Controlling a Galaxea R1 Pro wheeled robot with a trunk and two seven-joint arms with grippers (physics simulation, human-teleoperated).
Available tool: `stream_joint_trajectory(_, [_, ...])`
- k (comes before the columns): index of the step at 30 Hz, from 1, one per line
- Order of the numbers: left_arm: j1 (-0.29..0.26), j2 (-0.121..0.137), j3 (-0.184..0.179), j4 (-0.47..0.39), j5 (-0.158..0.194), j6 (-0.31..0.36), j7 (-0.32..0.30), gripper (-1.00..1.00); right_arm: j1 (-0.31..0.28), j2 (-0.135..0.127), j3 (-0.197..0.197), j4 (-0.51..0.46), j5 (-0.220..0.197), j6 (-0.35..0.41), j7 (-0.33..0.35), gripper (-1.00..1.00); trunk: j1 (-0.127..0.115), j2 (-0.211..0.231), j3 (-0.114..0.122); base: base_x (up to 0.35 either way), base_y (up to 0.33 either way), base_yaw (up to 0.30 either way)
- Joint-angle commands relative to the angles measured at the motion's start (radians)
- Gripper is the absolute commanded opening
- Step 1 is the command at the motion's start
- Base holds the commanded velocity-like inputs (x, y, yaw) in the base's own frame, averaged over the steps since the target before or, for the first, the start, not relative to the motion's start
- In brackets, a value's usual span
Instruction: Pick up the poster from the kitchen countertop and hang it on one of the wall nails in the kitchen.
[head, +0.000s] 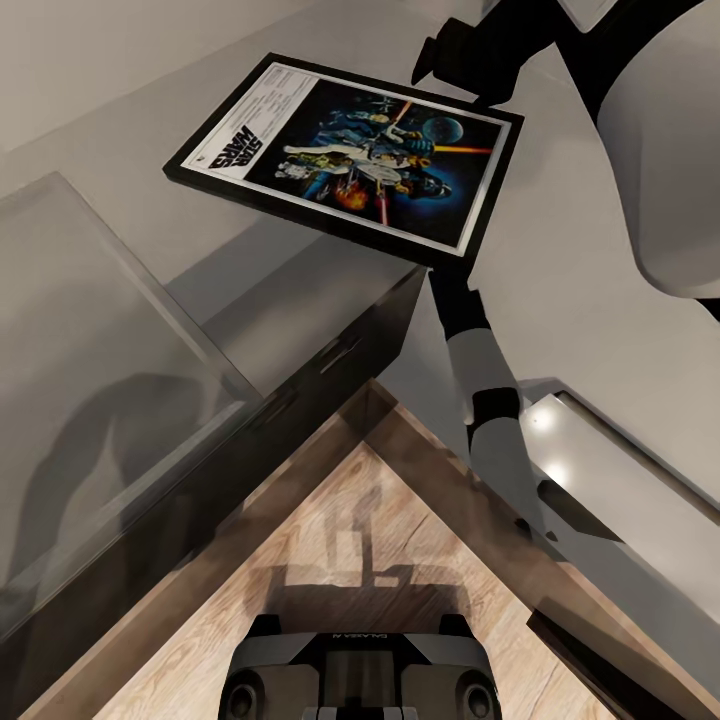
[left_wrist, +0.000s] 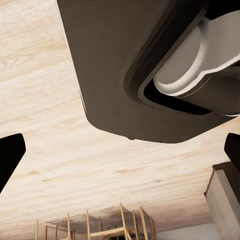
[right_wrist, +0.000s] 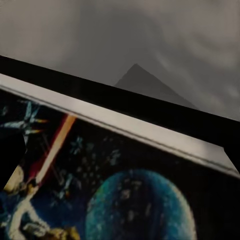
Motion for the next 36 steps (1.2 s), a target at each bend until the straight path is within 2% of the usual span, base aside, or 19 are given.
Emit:
stream_joint_trajectory(1, [0.001,0.0,0.001,-0.001,0.003,0.0,-0.004,1.0,0.0,0.0,0.0,0.031,-0.007,0.003,-0.01,1.0,0.0,0.0,-0.001,0.0,0.0,0.0])
stream_joint_trajectory(18, [0.0,0.001,0.001,-0.001,0.003,0.0,-0.004,1.0,-0.001,0.0,-0.002,-0.013,-0.006,0.006,-0.01,1.0,0.0,0.0,0.0,0.0,0.0,0.0])
stream_joint_trajectory(36, [0.001,0.001,0.001,-0.001,0.003,0.0,-0.004,1.0,-0.001,0.001,-0.004,-0.014,-0.007,0.005,-0.008,1.0,0.0,0.0,0.027,0.0,0.0,0.0])
